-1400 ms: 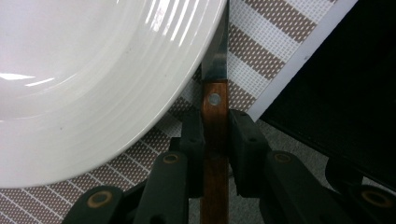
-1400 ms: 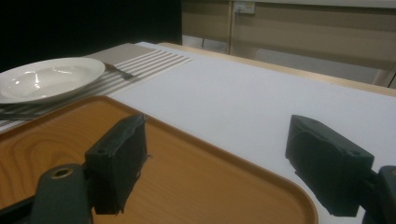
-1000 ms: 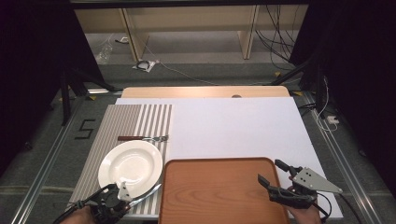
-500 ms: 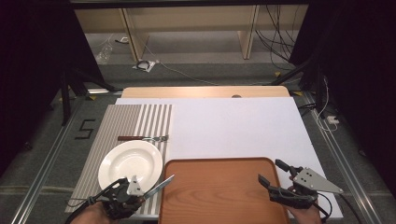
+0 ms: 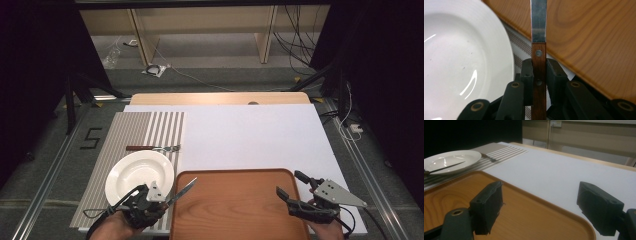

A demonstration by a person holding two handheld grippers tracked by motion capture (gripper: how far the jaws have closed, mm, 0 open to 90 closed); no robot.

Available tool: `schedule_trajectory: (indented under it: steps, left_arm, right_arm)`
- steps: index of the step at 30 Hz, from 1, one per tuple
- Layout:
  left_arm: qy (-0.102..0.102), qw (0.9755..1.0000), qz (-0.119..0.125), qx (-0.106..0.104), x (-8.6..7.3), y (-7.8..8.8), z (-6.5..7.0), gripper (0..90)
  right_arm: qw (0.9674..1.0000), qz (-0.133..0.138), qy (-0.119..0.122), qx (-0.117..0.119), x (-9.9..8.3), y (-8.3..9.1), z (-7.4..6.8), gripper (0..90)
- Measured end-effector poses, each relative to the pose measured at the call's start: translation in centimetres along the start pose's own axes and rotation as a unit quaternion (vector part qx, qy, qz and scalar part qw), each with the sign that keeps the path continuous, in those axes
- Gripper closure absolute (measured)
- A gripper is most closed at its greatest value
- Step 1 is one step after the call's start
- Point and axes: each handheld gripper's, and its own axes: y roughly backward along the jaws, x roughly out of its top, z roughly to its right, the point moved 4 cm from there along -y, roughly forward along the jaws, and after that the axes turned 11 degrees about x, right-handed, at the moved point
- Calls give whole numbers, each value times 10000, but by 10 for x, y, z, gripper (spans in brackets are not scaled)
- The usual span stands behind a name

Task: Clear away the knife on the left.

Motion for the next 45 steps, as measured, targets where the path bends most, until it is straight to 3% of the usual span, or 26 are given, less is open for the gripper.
schedule_trajectory:
  steps: [15, 23, 30, 37, 45]
  left_arm:
    - [-106, 9996, 73, -269, 31, -10, 21, 765]
    - [-250, 9989, -42, -383, 42, -10, 34, 765]
    - [-453, 9972, -119, -591, 54, -13, 55, 765]
    - [-522, 9956, -222, -750, 62, -16, 70, 765]
    - [-558, 9941, -404, -837, 61, -23, 79, 765]
  right_arm:
    - [10000, 36, 5, 18, 0, 0, 0, 218]
    - [10000, 38, 39, 4, 1, 0, 0, 218]
    - [10000, 36, 50, -1, 1, 1, 0, 218]
    - [10000, 46, 48, 3, 1, 1, 0, 218]
    - [10000, 78, 37, 13, 1, 1, 0, 219]
